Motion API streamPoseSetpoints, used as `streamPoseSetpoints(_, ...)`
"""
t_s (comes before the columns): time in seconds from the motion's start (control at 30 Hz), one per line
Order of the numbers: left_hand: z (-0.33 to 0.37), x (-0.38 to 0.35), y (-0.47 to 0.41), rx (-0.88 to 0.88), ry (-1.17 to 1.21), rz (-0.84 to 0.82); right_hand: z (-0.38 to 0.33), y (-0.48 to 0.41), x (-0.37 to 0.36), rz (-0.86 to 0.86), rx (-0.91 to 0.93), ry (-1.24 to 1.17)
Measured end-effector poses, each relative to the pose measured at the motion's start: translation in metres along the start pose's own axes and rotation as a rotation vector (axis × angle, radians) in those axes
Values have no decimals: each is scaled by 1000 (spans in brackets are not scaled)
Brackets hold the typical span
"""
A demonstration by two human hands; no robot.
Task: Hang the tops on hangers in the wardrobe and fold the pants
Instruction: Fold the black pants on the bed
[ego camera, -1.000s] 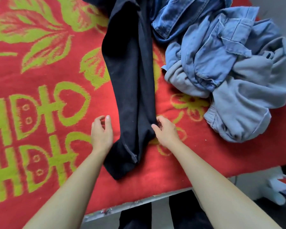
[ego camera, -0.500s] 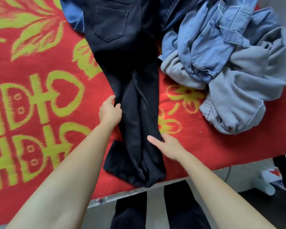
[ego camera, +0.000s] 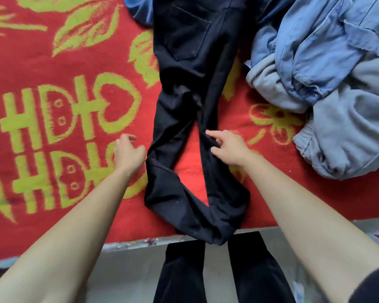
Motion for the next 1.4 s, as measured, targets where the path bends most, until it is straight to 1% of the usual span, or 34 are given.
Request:
streamPoseSetpoints(0.03, 17, 6, -7, 0, 132, 55, 3, 4, -5, -161, -8, -2)
streamPoseSetpoints(0.1, 52, 13, -20, 7, 339, 46, 9, 11, -13, -409, -77, 32)
streamPoseSetpoints(0.2, 95, 8, -27, -22, 481, -27, 18, 25, -18, -636, -230, 170)
streamPoseSetpoints(0.23, 105, 4, -28, -43, 492, -54, 20, 28, -18, -696, -295, 163)
streamPoseSetpoints(0.27, 114, -1, -28, -62, 486, -82, 21, 30, -14, -722, -361, 105)
streamPoseSetpoints(0.3, 120, -7, -29, -88, 452, -107, 21, 29, -8, -683, -418, -1)
streamPoseSetpoints(0.33, 123, -12, -29, -120, 397, -122, 22, 26, 1, -557, -466, -135)
streamPoseSetpoints(0.37, 124, -18, -29, -149, 347, -127, 23, 21, 11, -362, -488, -269)
streamPoseSetpoints(0.4, 122, -23, -27, -168, 317, -133, 24, 16, 20, -128, -474, -389)
streamPoseSetpoints(0.47, 115, -30, -19, -190, 324, -188, 25, 6, 38, 350, -362, -513)
streamPoseSetpoints(0.5, 109, -32, -15, -209, 318, -227, 25, -1, 47, 535, -291, -540)
streamPoseSetpoints(0.53, 103, -31, -11, -233, 267, -273, 21, -8, 56, 663, -221, -544)
streamPoseSetpoints(0.57, 96, -29, -7, -258, 185, -331, 15, -17, 64, 723, -161, -532)
streamPoseSetpoints(0.6, 89, -25, -5, -277, 84, -397, 6, -27, 70, 717, -109, -510)
streamPoseSetpoints(0.63, 81, -22, -4, -280, -35, -460, -3, -37, 73, 655, -60, -478)
streamPoseSetpoints(0.7, 69, -17, -3, -233, -258, -523, -20, -49, 71, 421, 24, -376)
streamPoseSetpoints(0.73, 66, -17, -2, -208, -274, -524, -26, -49, 68, 307, 63, -327)
streamPoseSetpoints(0.77, 67, -18, 1, -170, -171, -514, -29, -46, 66, 217, 96, -301)
streamPoseSetpoints(0.8, 72, -18, 5, -107, 24, -482, -30, -42, 66, 156, 114, -295)
streamPoseSetpoints(0.87, 79, -19, 9, 50, 396, -313, -30, -30, 66, 90, 120, -321)
streamPoseSetpoints(0.9, 81, -17, 10, 112, 502, -241, -30, -24, 66, 54, 128, -323)
streamPoseSetpoints(0.93, 82, -16, 9, 153, 571, -239, -28, -18, 65, 7, 135, -299)
streamPoseSetpoints(0.97, 83, -16, 11, 152, 602, -294, -25, -12, 66, -40, 136, -246)
streamPoseSetpoints(1.0, 83, -16, 15, 112, 598, -359, -20, -3, 65, -64, 121, -181)
streamPoseSetpoints(1.03, 84, -13, 25, 52, 566, -378, -16, 8, 68, -79, 93, -89)
streamPoseSetpoints(1.07, 84, -12, 33, -12, 516, -358, -10, 16, 70, -91, 44, 15)
streamPoseSetpoints(1.13, 84, -4, 49, -93, 466, -262, -3, 30, 79, -103, -60, 268)
streamPoseSetpoints(1.2, 90, 23, 64, -150, 446, -156, -11, 49, 98, -64, -94, 469)
streamPoseSetpoints(1.23, 96, 42, 69, -166, 427, -91, -25, 60, 112, -17, -65, 503)
streamPoseSetpoints(1.27, 103, 65, 74, -172, 421, -20, -43, 69, 127, 47, 8, 484)
streamPoseSetpoints(1.3, 111, 91, 80, -178, 448, 53, -69, 80, 143, 113, 120, 420)
streamPoseSetpoints(1.4, 142, 191, 113, -242, 662, 289, -172, 124, 190, 290, 435, 194)
Point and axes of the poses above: each hand's wrist, its own y-axis away from the middle knuckle, its own x-axis out of the back of the hand, z = x × y, the point moved 1 cm from there along -y, towards the middle knuckle, and after that the axes turned 6 degrees about -y, right-handed, at the moved point
